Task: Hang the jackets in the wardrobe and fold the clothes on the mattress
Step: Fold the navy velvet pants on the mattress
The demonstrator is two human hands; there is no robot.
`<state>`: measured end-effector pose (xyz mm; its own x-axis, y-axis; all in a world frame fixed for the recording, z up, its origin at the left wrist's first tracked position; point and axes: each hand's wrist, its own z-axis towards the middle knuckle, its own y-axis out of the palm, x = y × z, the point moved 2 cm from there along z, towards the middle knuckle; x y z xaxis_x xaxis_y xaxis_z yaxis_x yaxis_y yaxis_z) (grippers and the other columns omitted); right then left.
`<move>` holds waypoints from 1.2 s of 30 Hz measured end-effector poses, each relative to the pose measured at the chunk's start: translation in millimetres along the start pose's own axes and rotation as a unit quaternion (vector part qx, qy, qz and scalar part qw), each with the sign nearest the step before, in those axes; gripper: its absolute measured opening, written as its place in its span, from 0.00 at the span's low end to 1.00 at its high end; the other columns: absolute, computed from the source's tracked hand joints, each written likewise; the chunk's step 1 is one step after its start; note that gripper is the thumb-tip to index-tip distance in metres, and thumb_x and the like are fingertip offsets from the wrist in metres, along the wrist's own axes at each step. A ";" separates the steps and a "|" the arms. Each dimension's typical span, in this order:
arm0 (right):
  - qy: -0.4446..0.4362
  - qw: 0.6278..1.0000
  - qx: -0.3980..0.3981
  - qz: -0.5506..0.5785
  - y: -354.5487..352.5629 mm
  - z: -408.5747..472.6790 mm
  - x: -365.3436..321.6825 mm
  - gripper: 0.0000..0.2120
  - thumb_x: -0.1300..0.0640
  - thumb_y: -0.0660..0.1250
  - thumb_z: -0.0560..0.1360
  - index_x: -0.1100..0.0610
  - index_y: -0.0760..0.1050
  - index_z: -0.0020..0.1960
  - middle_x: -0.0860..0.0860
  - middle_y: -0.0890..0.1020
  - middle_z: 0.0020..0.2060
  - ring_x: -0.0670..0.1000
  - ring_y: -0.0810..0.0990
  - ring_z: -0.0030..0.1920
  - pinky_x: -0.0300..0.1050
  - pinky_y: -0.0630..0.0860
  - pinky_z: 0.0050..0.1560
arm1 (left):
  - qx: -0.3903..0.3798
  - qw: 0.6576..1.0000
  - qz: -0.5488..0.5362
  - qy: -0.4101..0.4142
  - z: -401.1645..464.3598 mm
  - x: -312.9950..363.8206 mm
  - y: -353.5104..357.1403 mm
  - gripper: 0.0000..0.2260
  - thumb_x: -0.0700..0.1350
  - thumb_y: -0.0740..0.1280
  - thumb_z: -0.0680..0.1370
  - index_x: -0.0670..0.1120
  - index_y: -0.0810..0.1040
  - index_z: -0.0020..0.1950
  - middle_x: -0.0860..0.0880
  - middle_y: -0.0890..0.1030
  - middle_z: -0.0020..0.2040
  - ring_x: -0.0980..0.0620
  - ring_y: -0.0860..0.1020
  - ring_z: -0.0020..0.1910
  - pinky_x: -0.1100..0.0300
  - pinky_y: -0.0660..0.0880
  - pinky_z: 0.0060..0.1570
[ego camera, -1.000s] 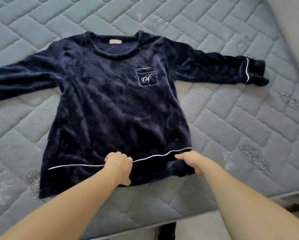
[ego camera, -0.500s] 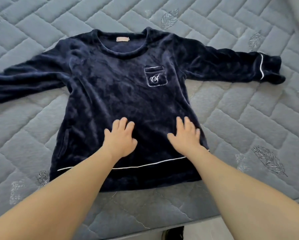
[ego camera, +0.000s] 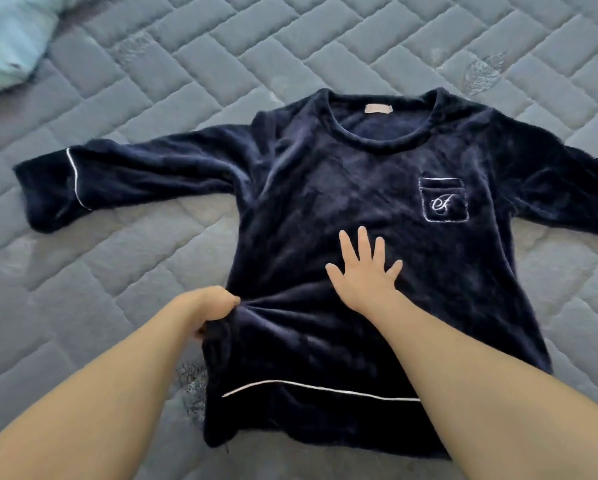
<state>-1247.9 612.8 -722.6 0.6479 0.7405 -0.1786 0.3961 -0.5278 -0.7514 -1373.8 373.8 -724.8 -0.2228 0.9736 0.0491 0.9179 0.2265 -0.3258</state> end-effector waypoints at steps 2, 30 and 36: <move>-0.015 1.000 0.013 0.001 -9.5 24.5 -36.1 0.32 0.36 0.44 0.81 0.41 0.31 0.78 0.48 0.30 0.77 0.59 0.32 0.77 0.74 0.39 0.71 | -0.080 0.995 0.029 -0.049 -2.7 -3.4 -23.3 0.15 0.54 0.62 0.79 0.42 0.75 0.46 0.43 0.82 0.34 0.46 0.80 0.28 0.54 0.77 0.39; -0.010 0.992 0.122 -0.040 -13.5 173.9 -212.1 0.32 0.27 0.31 0.70 0.33 0.23 0.70 0.46 0.25 0.74 0.63 0.26 0.74 0.81 0.28 0.57 | 0.094 0.576 -0.809 0.069 58.7 -45.2 -255.0 0.07 0.49 0.71 0.76 0.50 0.78 0.51 0.51 0.79 0.41 0.55 0.76 0.34 0.63 0.73 0.30; 0.012 0.999 0.043 -0.025 -18.6 174.7 -215.0 0.36 0.22 0.30 0.67 0.30 0.27 0.72 0.43 0.26 0.74 0.60 0.24 0.74 0.79 0.28 0.60 | 0.251 0.447 -0.859 -0.007 42.9 -87.6 -292.8 0.23 0.37 0.60 0.78 0.45 0.69 0.74 0.51 0.77 0.61 0.53 0.76 0.47 0.60 0.71 0.34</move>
<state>-1508.2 536.0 -781.2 0.6442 0.7546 -0.1247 0.3723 -0.4518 -0.8107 -1637.2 221.0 -674.3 -0.4626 -0.6258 0.6279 -0.7993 0.6008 0.0099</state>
